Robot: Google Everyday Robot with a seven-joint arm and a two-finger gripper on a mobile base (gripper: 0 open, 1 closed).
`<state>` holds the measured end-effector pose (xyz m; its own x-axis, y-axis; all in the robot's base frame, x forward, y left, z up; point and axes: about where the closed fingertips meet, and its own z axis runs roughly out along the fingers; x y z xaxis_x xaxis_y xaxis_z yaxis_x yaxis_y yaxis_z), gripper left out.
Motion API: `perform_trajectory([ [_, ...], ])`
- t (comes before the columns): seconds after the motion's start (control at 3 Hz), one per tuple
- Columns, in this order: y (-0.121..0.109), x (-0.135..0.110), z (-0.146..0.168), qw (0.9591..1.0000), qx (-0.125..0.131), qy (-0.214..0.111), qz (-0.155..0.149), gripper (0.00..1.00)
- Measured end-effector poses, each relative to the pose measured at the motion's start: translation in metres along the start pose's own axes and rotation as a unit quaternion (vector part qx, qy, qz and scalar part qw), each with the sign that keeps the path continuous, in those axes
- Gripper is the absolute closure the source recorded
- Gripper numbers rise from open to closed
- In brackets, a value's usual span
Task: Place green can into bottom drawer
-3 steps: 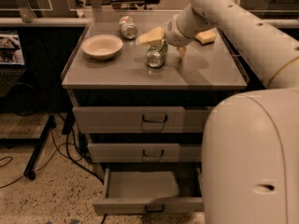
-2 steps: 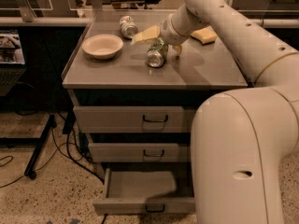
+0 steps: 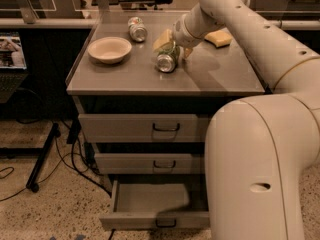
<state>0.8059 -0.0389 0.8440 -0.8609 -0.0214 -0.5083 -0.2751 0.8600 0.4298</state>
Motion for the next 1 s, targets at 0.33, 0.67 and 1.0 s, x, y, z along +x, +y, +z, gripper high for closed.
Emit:
perform_trajectory([
  [0.33,0.0000,0.0000,0.0001,1.0000,0.000,0.000,0.000,0.65],
  [0.67,0.0000,0.0000,0.0001,1.0000,0.000,0.000,0.000,0.96],
  [1.0,0.0001,0.0001,0.0001,1.0000,0.000,0.000,0.000,1.00],
])
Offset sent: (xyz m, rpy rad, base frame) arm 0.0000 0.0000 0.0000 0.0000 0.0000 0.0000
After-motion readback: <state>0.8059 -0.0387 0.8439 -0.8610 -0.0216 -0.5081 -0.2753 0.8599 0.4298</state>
